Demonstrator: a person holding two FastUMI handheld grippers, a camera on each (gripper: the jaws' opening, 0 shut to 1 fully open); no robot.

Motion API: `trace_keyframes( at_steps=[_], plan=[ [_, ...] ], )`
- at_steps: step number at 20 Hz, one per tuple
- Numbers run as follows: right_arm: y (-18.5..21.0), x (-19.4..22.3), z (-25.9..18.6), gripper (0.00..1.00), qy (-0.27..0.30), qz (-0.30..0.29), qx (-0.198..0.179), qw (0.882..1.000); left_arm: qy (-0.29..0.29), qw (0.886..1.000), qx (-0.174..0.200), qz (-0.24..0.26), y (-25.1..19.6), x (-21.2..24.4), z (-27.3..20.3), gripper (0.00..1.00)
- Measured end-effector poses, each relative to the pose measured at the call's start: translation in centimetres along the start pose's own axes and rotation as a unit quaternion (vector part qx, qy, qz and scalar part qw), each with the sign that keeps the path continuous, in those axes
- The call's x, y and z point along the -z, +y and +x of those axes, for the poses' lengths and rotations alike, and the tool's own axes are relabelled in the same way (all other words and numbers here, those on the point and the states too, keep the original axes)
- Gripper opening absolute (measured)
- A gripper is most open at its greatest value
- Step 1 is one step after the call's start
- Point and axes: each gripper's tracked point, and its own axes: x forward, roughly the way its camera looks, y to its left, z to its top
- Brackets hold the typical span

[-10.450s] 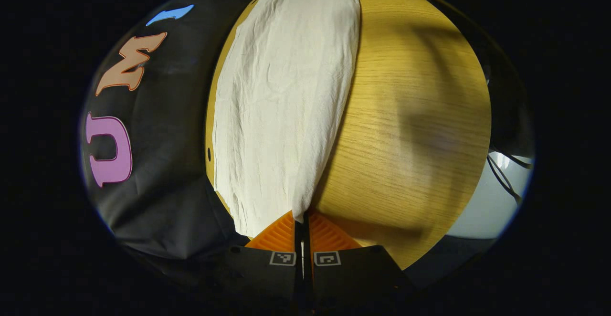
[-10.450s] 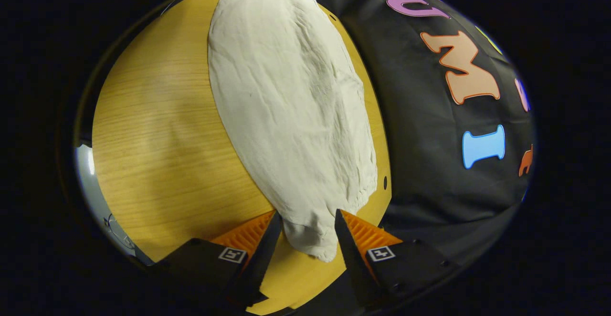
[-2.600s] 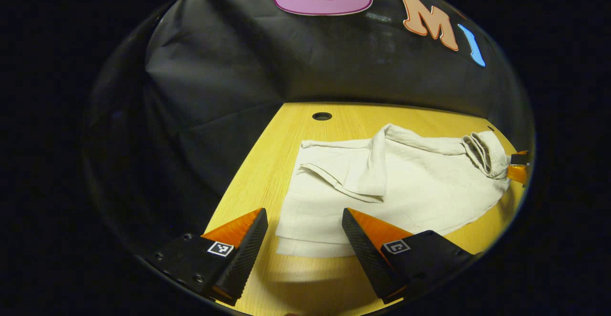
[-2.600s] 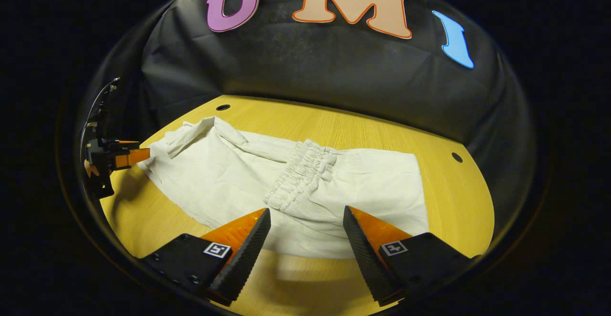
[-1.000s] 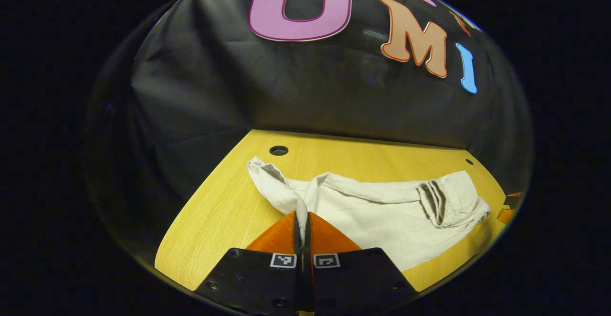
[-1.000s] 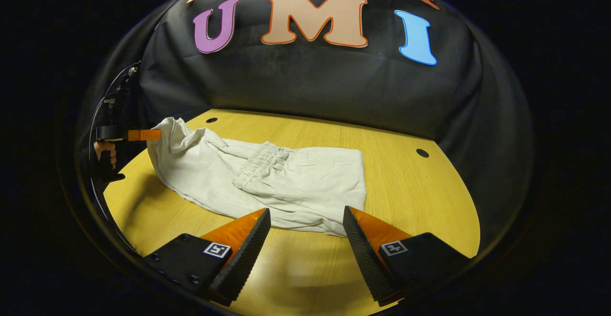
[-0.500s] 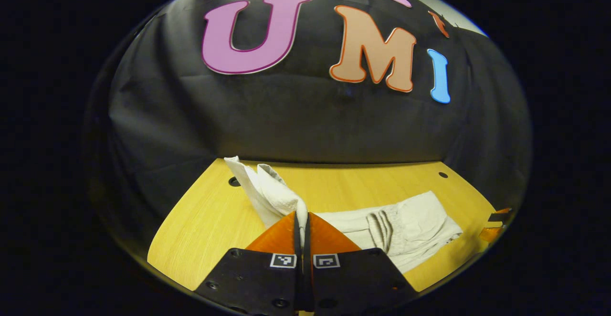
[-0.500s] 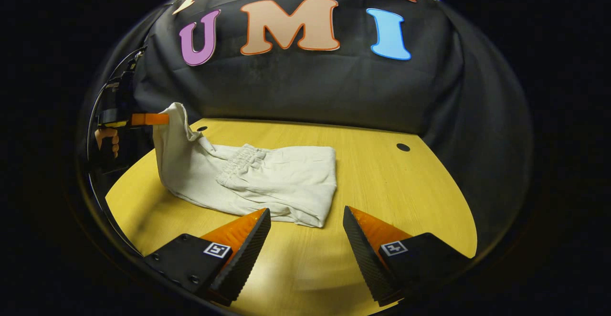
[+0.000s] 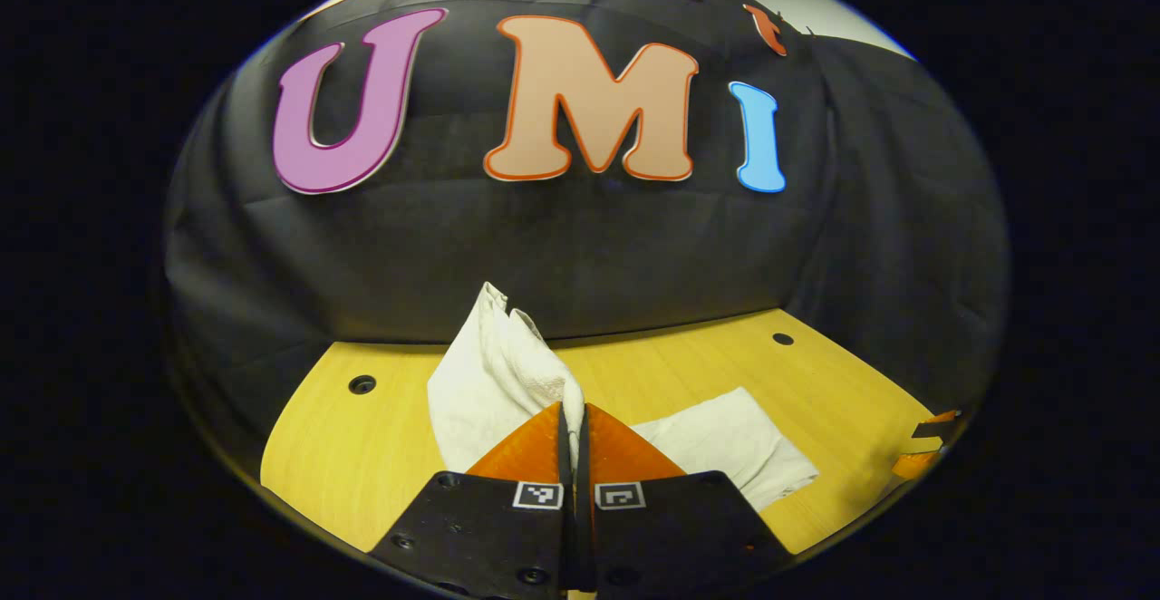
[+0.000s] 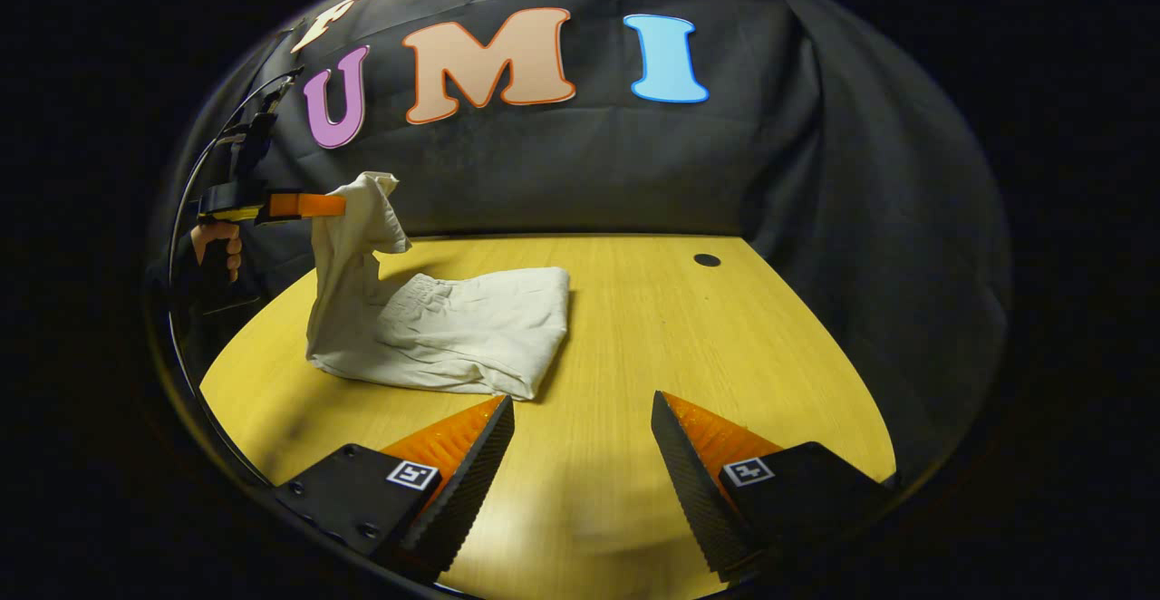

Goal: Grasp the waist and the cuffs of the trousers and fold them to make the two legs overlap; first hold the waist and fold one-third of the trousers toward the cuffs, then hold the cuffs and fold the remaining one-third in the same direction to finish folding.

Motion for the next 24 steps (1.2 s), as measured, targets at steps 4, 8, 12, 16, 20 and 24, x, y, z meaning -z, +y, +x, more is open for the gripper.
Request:
trace_keyframes(
  at_steps=[4, 8, 12, 16, 20, 24],
  plan=[
    [-3.3, 0.8, -1.6, 0.98, -0.001, 0.021, 0.021, 1.000, -0.001, 0.999, 0.030, 0.010, -4.8, -1.1, 2.3, 0.00],
    [-6.1, 1.9, -2.9, 0.97, 0.001, 0.037, 0.039, 0.999, 0.012, 0.998, 0.058, 0.014, -9.6, -0.1, 4.1, 0.00],
    [-7.8, 2.7, -3.8, 0.94, 0.006, 0.045, 0.047, 0.998, 0.038, 0.996, 0.080, 0.027, -13.4, 3.1, 4.8, 0.00],
    [-8.4, 2.7, -3.8, 0.94, 0.004, 0.044, 0.044, 0.998, 0.071, 0.993, 0.090, 0.033, -16.3, 7.9, 4.0, 0.00],
    [-7.7, 1.6, -2.9, 0.94, -0.004, 0.036, 0.025, 0.999, 0.087, 0.990, 0.096, 0.052, -17.4, 11.9, 2.8, 0.02],
    [-6.0, -0.4, -2.1, 0.98, -0.018, 0.018, -0.005, 1.000, 0.098, 0.988, 0.105, 0.060, -18.3, 13.4, 1.3, 0.45]
  ],
)
